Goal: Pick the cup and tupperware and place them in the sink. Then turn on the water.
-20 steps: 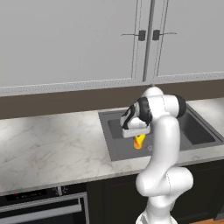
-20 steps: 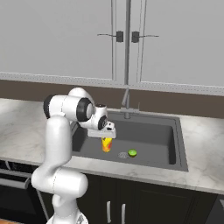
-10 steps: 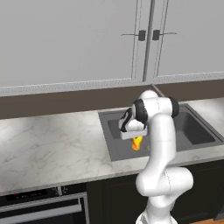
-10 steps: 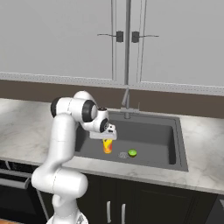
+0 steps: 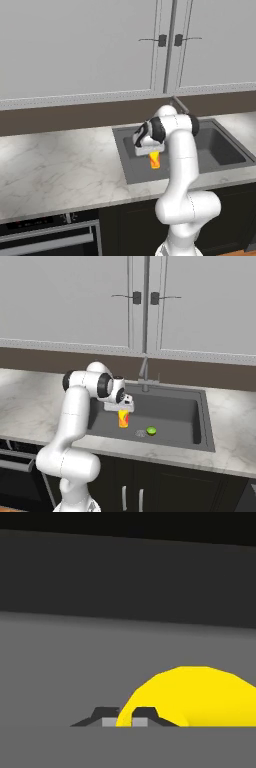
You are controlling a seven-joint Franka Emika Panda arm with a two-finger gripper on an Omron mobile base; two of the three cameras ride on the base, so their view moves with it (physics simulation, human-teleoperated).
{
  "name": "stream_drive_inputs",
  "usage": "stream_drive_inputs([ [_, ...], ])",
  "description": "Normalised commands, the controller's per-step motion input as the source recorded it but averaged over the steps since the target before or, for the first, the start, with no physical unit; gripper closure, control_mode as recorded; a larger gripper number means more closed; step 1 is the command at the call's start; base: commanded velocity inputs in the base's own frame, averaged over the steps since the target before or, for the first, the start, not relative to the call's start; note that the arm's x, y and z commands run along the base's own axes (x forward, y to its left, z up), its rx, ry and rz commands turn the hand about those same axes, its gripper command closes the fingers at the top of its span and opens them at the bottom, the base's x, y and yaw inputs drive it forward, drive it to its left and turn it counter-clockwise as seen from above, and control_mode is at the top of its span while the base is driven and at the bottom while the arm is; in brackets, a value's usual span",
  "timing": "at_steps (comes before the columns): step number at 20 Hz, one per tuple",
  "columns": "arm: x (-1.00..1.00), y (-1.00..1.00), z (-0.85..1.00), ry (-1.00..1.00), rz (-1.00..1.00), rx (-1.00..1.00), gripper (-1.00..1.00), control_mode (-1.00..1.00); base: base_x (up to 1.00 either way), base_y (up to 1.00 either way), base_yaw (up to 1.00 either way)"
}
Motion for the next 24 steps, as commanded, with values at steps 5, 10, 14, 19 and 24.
stream_drive_inputs([
  [5,0.05,0.0,-0.2,0.0,0.0,0.0,1.0,-1.0,0.0,0.0,0.0],
  [10,0.0,0.0,-0.02,-0.01,0.0,0.0,1.0,-1.0,0.0,0.0,0.0],
  [14,-0.05,-0.01,-0.06,-0.08,0.0,0.0,1.0,-1.0,0.0,0.0,0.0],
  [19,0.0,0.0,-0.05,-0.08,0.0,0.0,1.0,-1.0,0.0,0.0,0.0],
  [24,-0.01,0.0,0.0,-0.14,0.0,0.0,1.0,-1.0,0.0,0.0,0.0],
])
